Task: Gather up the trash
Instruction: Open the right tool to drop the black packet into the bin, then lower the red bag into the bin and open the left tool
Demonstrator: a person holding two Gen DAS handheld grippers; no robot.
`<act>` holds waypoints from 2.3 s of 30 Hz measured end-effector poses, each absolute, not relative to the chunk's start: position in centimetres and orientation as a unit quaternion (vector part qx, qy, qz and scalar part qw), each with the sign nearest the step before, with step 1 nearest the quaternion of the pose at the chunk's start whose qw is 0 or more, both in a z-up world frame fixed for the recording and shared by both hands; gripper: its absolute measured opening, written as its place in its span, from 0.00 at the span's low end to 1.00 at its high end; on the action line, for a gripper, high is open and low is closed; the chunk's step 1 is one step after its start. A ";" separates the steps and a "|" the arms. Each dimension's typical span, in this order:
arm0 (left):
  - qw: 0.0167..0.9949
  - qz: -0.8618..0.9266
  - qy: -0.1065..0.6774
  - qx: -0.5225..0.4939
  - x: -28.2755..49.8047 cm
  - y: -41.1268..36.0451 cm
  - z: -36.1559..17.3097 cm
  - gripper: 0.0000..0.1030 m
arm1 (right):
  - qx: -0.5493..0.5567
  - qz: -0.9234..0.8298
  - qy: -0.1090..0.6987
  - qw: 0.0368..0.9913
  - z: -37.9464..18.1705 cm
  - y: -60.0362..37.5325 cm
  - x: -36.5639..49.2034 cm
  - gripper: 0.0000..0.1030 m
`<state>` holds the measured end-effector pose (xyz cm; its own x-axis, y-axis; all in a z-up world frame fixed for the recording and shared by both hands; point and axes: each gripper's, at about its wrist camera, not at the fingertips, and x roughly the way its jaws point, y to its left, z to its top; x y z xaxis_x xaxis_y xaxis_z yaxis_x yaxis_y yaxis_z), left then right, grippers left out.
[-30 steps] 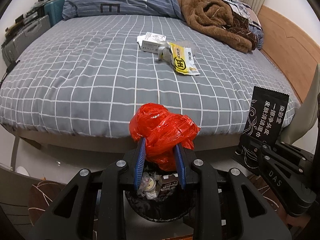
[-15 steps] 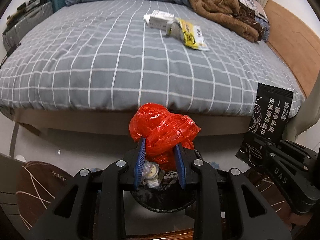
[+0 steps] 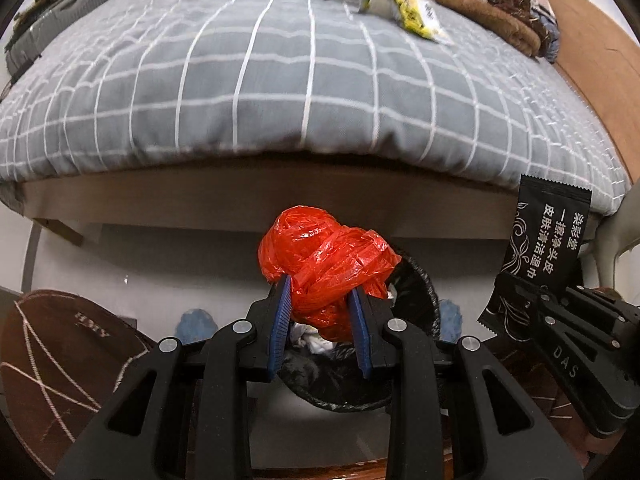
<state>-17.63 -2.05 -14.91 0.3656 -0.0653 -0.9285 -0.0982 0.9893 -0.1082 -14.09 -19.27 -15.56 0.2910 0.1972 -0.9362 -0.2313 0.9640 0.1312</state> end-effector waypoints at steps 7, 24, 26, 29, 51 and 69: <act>0.809 0.022 0.582 -0.073 -17.7 -0.9 -17.2 0.27 | -0.028 0.148 0.603 0.783 -18.3 -17.3 -13.6 0.03; 0.792 0.039 0.603 -0.084 -17.1 0.3 -19.4 0.27 | -0.041 0.166 0.629 0.759 -21.7 -14.6 -12.9 0.07; 0.792 0.039 0.603 -0.084 -17.1 0.3 -19.5 0.27 | -0.038 0.166 0.627 0.760 -21.7 -14.5 -12.8 0.19; 0.790 0.039 0.606 -0.083 -17.0 0.2 -19.5 0.27 | -0.034 0.164 0.624 0.763 -21.6 -14.6 -12.8 0.35; 0.791 -0.019 0.609 -0.059 -15.2 -5.4 -19.5 0.27 | 0.002 0.066 0.572 0.818 -17.4 -23.7 -11.3 0.93; 0.784 -0.040 0.618 -0.036 -14.5 -9.5 -20.8 0.28 | 0.014 0.034 0.565 0.825 -17.0 -28.5 -11.9 0.93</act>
